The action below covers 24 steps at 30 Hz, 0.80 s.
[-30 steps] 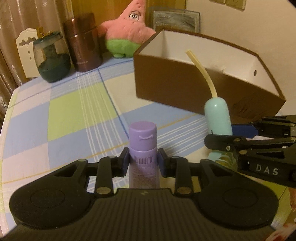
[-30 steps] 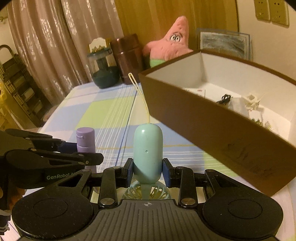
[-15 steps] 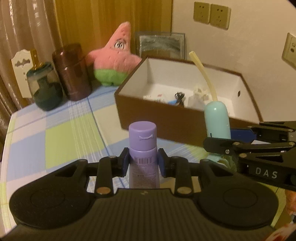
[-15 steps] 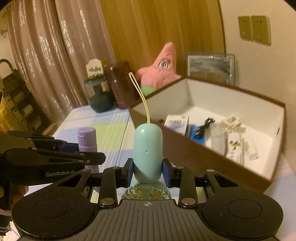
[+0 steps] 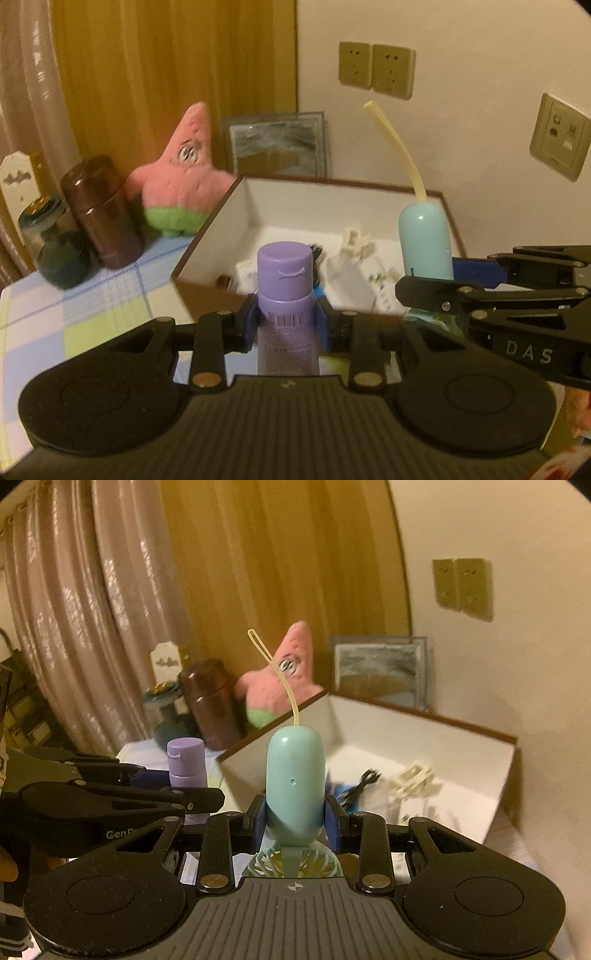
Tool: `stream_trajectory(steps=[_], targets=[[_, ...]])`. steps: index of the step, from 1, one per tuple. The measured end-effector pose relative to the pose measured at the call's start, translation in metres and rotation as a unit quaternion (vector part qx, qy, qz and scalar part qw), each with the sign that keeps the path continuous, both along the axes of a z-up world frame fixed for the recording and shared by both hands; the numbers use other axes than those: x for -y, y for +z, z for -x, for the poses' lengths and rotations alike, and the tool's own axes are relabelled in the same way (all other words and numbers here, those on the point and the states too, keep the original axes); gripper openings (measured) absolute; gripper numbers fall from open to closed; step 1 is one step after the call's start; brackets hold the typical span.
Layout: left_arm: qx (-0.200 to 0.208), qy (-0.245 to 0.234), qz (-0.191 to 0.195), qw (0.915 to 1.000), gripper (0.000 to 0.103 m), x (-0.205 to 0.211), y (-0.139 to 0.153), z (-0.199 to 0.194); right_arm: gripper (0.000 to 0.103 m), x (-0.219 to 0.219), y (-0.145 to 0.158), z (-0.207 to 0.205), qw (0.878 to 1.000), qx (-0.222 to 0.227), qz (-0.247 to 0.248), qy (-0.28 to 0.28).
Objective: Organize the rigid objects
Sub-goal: 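Lift the purple bottle and mint fan and carry them over the box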
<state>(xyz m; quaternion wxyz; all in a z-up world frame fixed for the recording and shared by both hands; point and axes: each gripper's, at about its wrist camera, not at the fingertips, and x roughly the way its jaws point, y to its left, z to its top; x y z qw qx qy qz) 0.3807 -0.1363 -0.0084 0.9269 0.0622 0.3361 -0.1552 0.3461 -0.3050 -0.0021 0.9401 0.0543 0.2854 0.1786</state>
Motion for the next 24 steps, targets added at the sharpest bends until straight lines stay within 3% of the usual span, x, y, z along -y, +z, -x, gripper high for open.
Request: stream_trajectory(steps=[12, 24], targets=[[0.007, -0.024, -0.001, 0.9997, 0.029, 0.043, 0.012, -0.046, 0.033, 0.033, 0.013, -0.039, 0.999, 0.012, 0.005, -0.033], [-0.012, -0.030, -0.011, 0.9994, 0.029, 0.072, -0.006, -0.091, 0.033, 0.051, -0.008, -0.085, 0.999, -0.012, 0.021, -0.048]])
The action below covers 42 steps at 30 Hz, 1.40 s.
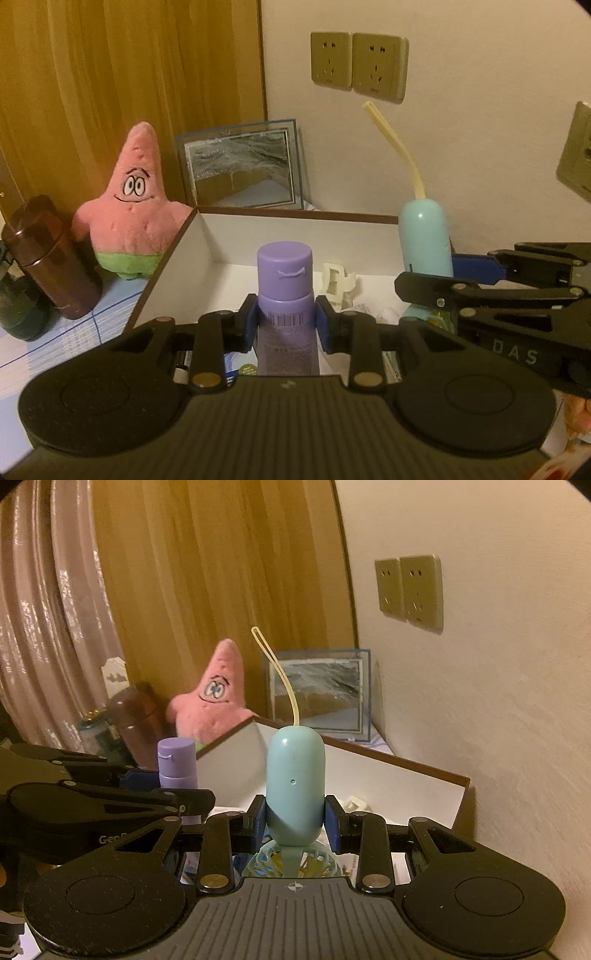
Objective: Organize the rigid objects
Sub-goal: 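Lift the purple bottle and mint fan and carry them over the box, then lower the bottle and fan into the box and open both tools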
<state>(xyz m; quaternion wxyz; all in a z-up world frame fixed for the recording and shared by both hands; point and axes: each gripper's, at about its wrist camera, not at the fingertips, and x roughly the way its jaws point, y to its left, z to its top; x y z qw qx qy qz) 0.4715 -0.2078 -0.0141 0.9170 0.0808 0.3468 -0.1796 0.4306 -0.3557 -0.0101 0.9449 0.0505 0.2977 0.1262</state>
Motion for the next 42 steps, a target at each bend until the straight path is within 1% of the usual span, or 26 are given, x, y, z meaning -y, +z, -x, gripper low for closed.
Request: stream_trajectory(steps=[17, 26, 34, 42], targets=[[-0.055, -0.005, -0.024, 0.9982, 0.030, 0.023, -0.049, -0.051, 0.033, 0.023, -0.044, -0.041, 0.998, -0.065, 0.021, -0.016], [-0.088, -0.009, -0.028, 0.9957, 0.030, 0.025, -0.070, -0.072, 0.033, 0.024, -0.054, -0.056, 0.996, -0.083, 0.022, -0.017], [-0.095, -0.003, -0.023, 0.9952, 0.030, 0.021, -0.073, -0.083, 0.033, 0.021, -0.056, -0.063, 0.996, -0.087, 0.021, -0.015], [-0.091, 0.008, -0.017, 0.9957, 0.037, 0.011, -0.070, -0.086, 0.033, 0.021, -0.056, -0.063, 0.996, -0.087, 0.021, -0.015]])
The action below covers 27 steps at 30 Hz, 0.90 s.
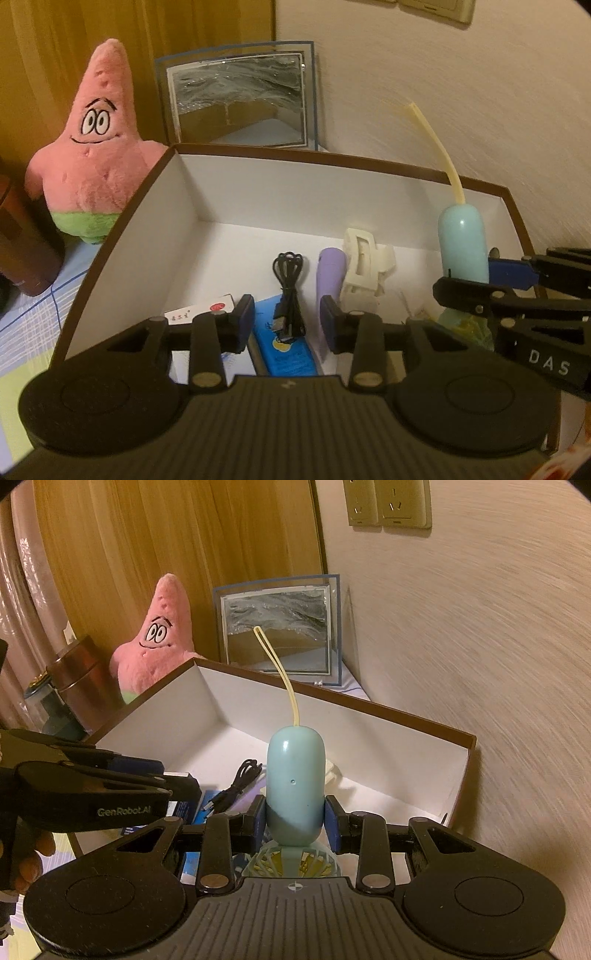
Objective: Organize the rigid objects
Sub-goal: 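Lower the bottle and fan into the box and open both tools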
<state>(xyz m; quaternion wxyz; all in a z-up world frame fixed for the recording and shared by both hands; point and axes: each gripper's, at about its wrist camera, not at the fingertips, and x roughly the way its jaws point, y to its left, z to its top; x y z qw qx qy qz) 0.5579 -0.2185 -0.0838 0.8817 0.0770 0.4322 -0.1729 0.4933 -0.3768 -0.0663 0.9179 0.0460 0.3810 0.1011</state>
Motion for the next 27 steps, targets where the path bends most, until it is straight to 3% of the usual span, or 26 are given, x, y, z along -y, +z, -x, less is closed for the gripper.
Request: stream_trajectory(steps=[8, 27], targets=[[0.004, 0.009, -0.002, 0.9999, 0.050, -0.007, 0.001, 0.002, 0.033, -0.006, -0.001, -0.005, 1.000, -0.004, -0.001, 0.007], [0.008, 0.055, -0.015, 0.9984, 0.062, -0.037, 0.004, -0.003, 0.033, -0.041, -0.002, -0.035, 0.999, -0.011, -0.014, 0.040]])
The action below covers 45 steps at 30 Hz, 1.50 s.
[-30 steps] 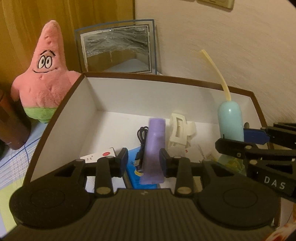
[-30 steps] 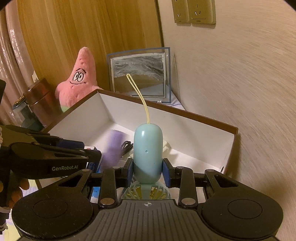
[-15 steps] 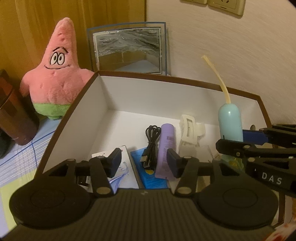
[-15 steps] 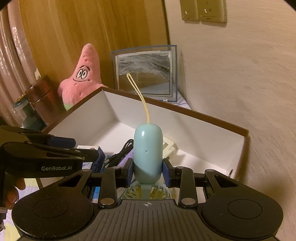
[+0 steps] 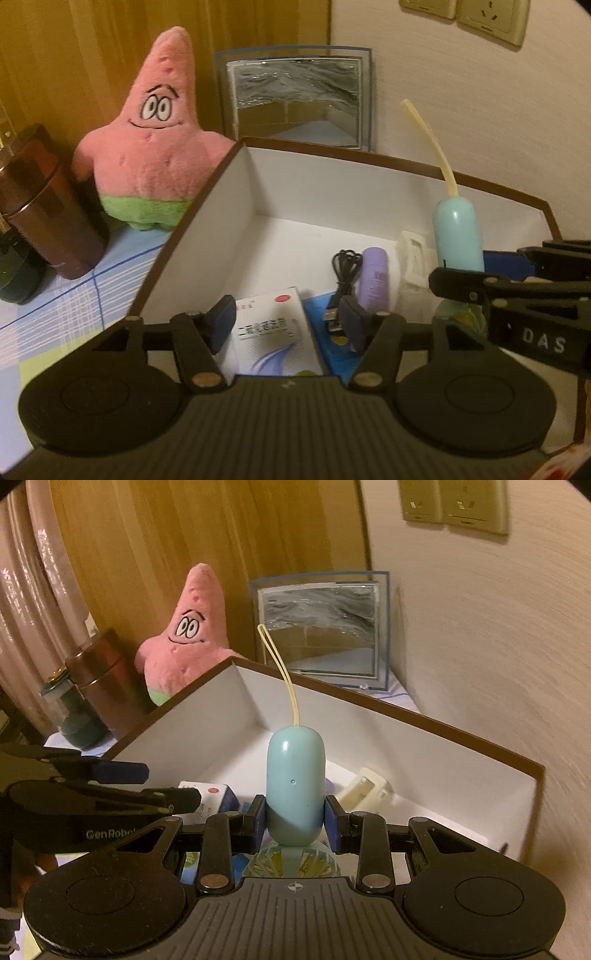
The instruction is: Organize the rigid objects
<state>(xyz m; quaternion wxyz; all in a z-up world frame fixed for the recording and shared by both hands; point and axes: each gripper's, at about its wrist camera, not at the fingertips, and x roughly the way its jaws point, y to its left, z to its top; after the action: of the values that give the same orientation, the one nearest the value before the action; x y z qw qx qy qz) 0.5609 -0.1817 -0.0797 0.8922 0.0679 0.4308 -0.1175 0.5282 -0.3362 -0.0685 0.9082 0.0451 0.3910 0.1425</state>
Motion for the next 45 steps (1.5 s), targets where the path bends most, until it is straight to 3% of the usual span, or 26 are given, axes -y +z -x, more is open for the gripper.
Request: stream_trajectory(steps=[5, 7, 9, 12, 25, 28, 45], targets=[[0.001, 0.012, -0.003, 0.9999, 0.063, -0.008, 0.001, -0.001, 0.034, -0.011, 0.008, -0.011, 1.000, 0.022, -0.007, -0.002], [0.002, 0.016, -0.003, 0.9999, 0.064, -0.011, 0.001, -0.001, 0.039, -0.012, 0.012, -0.012, 1.000, 0.024, -0.011, -0.003], [0.004, 0.019, -0.002, 0.9998, 0.069, -0.013, 0.002, 0.001, 0.056, -0.012, 0.012, -0.011, 1.000, 0.021, -0.006, -0.001], [0.011, 0.020, -0.001, 0.9997, 0.072, -0.016, 0.003, 0.004, 0.061, -0.012, 0.010, -0.006, 1.000, 0.014, -0.004, 0.000], [0.020, 0.020, -0.005, 0.9996, 0.077, -0.021, 0.007, 0.015, 0.064, -0.002, 0.002, 0.013, 1.000, -0.015, -0.005, -0.003], [0.026, 0.020, -0.021, 0.9992, 0.077, -0.018, 0.010, 0.020, 0.065, -0.001, 0.004, 0.018, 1.000, -0.016, -0.005, -0.003], [0.043, 0.048, -0.019, 0.9977, 0.077, -0.023, 0.038, 0.086, 0.066, 0.014, 0.025, 0.080, 1.000, 0.001, 0.014, -0.009]])
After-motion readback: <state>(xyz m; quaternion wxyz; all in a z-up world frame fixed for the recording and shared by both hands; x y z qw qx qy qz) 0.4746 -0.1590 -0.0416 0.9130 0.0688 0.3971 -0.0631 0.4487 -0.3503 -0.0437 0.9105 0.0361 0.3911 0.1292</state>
